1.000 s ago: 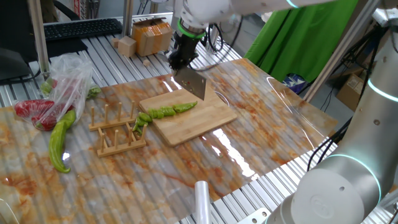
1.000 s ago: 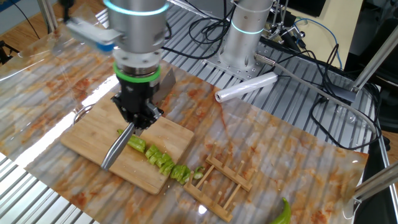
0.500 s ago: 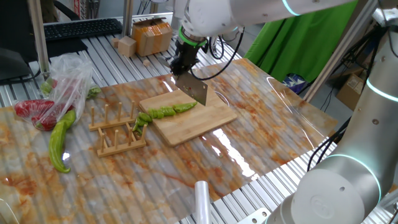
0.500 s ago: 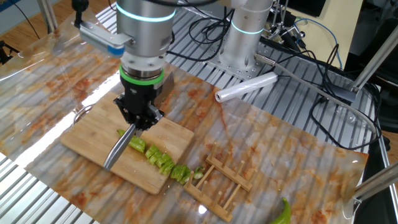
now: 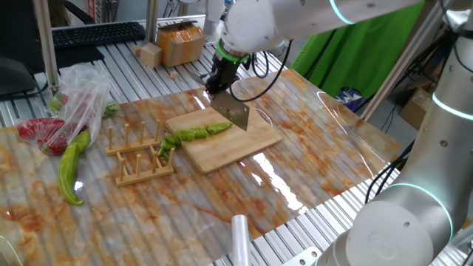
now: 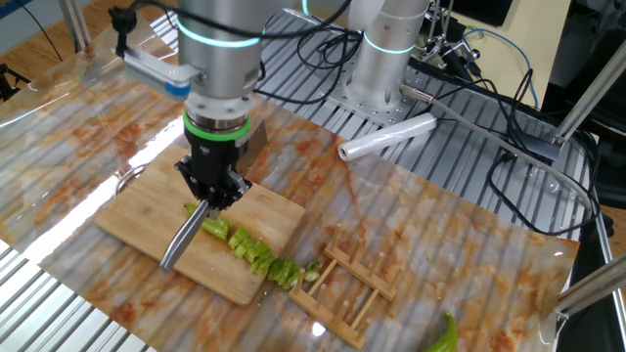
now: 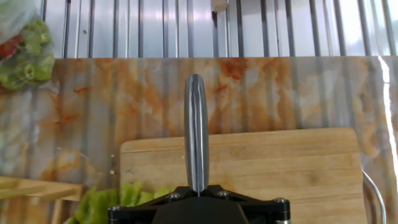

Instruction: Chop the chili peppers

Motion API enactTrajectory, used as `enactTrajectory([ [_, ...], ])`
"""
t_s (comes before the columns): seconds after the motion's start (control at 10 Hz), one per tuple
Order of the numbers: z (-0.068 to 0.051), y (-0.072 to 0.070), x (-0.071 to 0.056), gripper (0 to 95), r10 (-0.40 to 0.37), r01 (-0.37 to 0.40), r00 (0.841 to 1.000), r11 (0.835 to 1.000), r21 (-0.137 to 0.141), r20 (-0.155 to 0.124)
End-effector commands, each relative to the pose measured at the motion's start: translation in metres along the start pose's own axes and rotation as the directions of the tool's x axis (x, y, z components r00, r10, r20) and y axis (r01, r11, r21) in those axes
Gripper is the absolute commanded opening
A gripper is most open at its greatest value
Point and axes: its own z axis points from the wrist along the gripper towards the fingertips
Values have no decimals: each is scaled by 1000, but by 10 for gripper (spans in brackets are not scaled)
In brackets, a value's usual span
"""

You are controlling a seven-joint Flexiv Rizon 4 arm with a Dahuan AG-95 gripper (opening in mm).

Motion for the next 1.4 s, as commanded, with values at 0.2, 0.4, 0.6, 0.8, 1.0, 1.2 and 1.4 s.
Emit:
enactTrajectory([
  [0.2,13,-5,0,0,-3,3,1000,1000,-9,7],
  [0.4,23,-7,1,0,-3,3,1000,1000,-12,10],
  [0.6,31,-10,3,0,-1,1,1000,1000,-17,16],
  [0.8,39,-13,5,0,-1,2,1000,1000,-23,24],
  [1.0,42,-15,6,0,2,-2,1000,1000,-26,27],
  [1.2,42,-15,7,0,4,-3,999,1000,-25,38],
  [1.4,42,-15,7,0,4,-3,999,1000,-26,43],
])
